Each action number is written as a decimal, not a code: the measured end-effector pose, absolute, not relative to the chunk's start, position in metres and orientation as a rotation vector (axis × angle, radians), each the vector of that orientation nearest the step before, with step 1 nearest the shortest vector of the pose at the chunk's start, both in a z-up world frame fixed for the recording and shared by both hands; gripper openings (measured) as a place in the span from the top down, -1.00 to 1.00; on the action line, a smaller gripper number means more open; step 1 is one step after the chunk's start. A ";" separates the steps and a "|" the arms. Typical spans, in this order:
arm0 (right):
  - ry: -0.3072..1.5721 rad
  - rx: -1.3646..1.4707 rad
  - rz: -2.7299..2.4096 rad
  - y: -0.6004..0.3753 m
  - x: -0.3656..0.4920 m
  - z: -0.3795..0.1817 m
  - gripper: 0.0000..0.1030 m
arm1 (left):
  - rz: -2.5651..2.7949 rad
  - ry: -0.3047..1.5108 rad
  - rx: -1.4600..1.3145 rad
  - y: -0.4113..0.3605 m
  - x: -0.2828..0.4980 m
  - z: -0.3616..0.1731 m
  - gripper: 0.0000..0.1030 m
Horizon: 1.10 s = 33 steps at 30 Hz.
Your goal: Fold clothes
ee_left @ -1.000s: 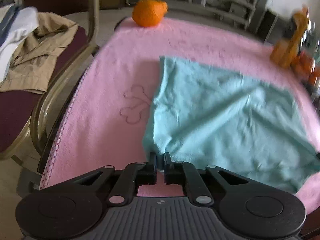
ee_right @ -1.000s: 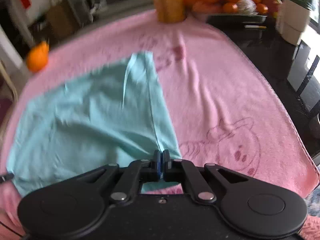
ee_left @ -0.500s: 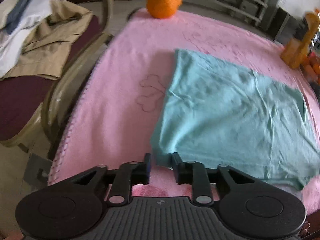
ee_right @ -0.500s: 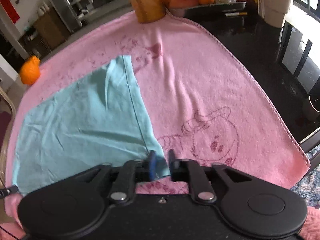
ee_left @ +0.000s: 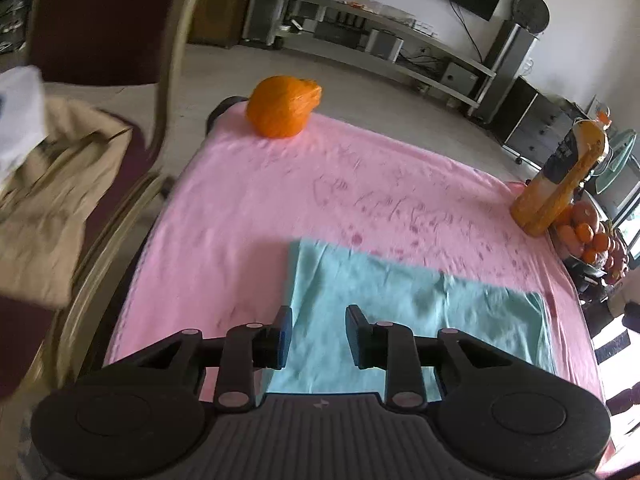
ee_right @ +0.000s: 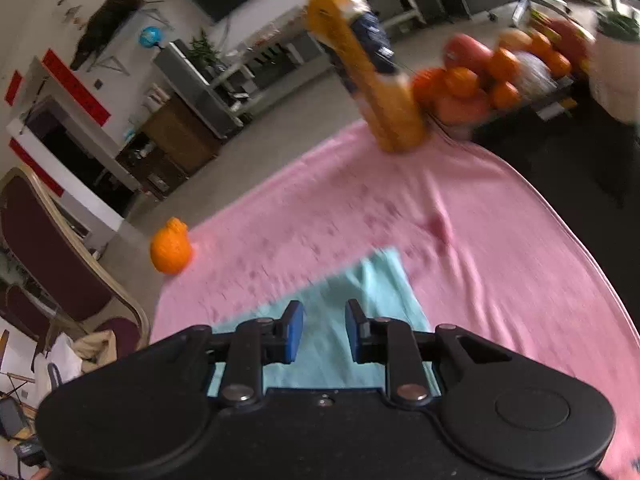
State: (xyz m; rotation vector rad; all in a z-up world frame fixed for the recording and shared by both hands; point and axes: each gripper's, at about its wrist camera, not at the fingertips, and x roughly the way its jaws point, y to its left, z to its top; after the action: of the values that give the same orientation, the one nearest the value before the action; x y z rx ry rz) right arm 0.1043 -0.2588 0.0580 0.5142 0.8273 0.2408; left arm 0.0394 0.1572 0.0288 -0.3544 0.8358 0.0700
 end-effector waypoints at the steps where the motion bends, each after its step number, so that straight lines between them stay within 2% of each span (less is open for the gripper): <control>1: 0.817 0.507 0.239 -0.257 0.114 0.057 0.53 | 0.068 0.836 -0.362 0.160 0.048 0.025 0.46; 4: 0.827 0.490 0.205 -0.257 0.144 0.037 0.51 | 0.075 0.867 -0.402 0.172 0.067 0.006 0.47; 9: 0.921 0.522 0.159 -0.267 0.188 -0.026 0.52 | 0.093 0.917 -0.364 0.177 0.101 -0.015 0.44; 12: 0.971 0.484 0.163 -0.260 0.207 -0.038 0.50 | 0.092 0.918 -0.366 0.176 0.111 -0.022 0.38; 13: 0.977 0.466 0.157 -0.258 0.211 -0.041 0.49 | 0.091 0.918 -0.366 0.175 0.114 -0.024 0.29; 17: 1.014 0.434 0.131 -0.253 0.225 -0.056 0.49 | 0.090 0.919 -0.370 0.173 0.126 -0.033 0.29; 18: 1.022 0.437 0.123 -0.254 0.226 -0.060 0.50 | 0.090 0.919 -0.371 0.173 0.129 -0.035 0.33; 19: 1.018 0.453 0.120 -0.256 0.226 -0.060 0.64 | 0.089 0.919 -0.372 0.172 0.132 -0.037 0.37; 20: 1.011 0.470 0.117 -0.258 0.226 -0.060 0.79 | 0.089 0.920 -0.372 0.172 0.136 -0.040 0.51; 22: 0.996 0.481 0.114 -0.260 0.226 -0.060 0.88 | 0.088 0.920 -0.374 0.171 0.142 -0.044 0.91; 30: 0.884 0.359 0.016 -0.257 0.224 -0.046 0.95 | 0.209 0.894 -0.380 0.167 0.146 -0.045 0.93; 33: 0.826 0.270 -0.068 -0.259 0.225 -0.041 1.00 | 0.214 0.907 -0.350 0.165 0.146 -0.048 0.86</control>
State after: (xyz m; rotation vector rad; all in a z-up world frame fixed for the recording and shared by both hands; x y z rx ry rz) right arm 0.2252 -0.2592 -0.0412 0.2696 0.8263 -0.0683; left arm 0.1458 0.1653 -0.0477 -0.3496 0.9067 0.2139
